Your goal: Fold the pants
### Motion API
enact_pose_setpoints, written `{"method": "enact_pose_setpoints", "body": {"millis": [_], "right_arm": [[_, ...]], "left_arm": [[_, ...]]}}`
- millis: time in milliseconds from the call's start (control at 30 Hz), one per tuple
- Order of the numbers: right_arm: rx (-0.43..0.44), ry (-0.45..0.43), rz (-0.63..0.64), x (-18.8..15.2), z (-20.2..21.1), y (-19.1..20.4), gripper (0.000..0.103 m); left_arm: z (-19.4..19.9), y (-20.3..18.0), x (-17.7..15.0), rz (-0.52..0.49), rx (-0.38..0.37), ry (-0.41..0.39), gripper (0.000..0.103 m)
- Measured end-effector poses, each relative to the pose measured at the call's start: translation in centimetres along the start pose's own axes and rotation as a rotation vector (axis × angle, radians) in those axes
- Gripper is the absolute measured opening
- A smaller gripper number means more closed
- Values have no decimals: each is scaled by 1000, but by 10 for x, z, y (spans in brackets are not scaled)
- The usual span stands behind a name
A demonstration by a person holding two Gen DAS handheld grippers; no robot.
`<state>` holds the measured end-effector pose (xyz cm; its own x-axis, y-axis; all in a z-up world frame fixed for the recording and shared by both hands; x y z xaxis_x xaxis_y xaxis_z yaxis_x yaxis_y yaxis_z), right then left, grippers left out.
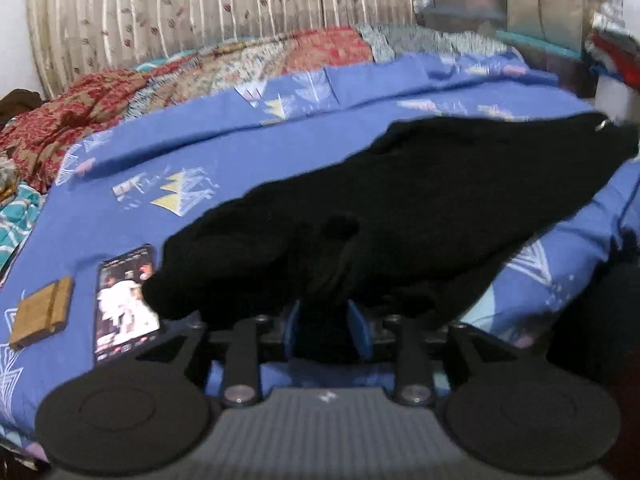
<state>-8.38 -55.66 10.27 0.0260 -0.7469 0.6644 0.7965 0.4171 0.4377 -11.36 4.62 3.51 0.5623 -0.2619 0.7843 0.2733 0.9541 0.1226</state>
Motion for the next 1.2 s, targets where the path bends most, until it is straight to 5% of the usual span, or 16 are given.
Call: {"method": "enact_pose_setpoints", "body": {"millis": [133,267,367,567,700,733,767,800,833,933,1000,1067,1200], "right_arm": [[176,-92,193,-3,35,56,52],[475,25,476,-58,55,154,52],[724,196,688,-128,82,225,52],[1297,530,1187,-305,184,324,57],[1459,641,1441,-403,215,346,68],[1455,651,1510,-426,216,349,66],[1439,656,1574,-441,210,355,48],[1417,629,1662,-455,205,358,7],[1385,582,1708,-459,200,363,9],[1374,490,1506,-422,196,384,8],[1390,292,1481,-398,205,390,8],[1427,89,1526,-386,216,385,8],[1514,-213,1721,-403,216,343,8]], "left_arm": [[25,35,-7,165,6,-48,42],[35,78,-14,446,-26,-72,46],[36,103,-25,607,-84,-96,46],[45,121,-52,670,-34,-96,44],[56,127,-63,703,-4,-102,44],[57,127,-65,708,-2,-105,44],[58,127,-65,713,-5,-111,44],[58,127,-65,718,-12,-117,44],[56,126,-64,724,-20,-123,44],[41,124,-59,746,-65,-130,46],[26,123,-56,782,-131,-124,55],[5,123,-54,841,-204,-108,63],[-15,125,-56,908,-243,-55,61]]}}
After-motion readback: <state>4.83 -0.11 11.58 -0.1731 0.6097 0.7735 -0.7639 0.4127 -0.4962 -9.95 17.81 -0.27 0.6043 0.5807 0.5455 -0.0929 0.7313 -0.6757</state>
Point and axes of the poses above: each gripper's, at about its wrist camera, not at the fingertips, and z roughly against the way its jaws point, y to its left, x to its top, the point moved 1 cm from there along -z, roughly the way its jaws point, and after that the axes turned 4 degrees about -y, right-handed, at the moved point
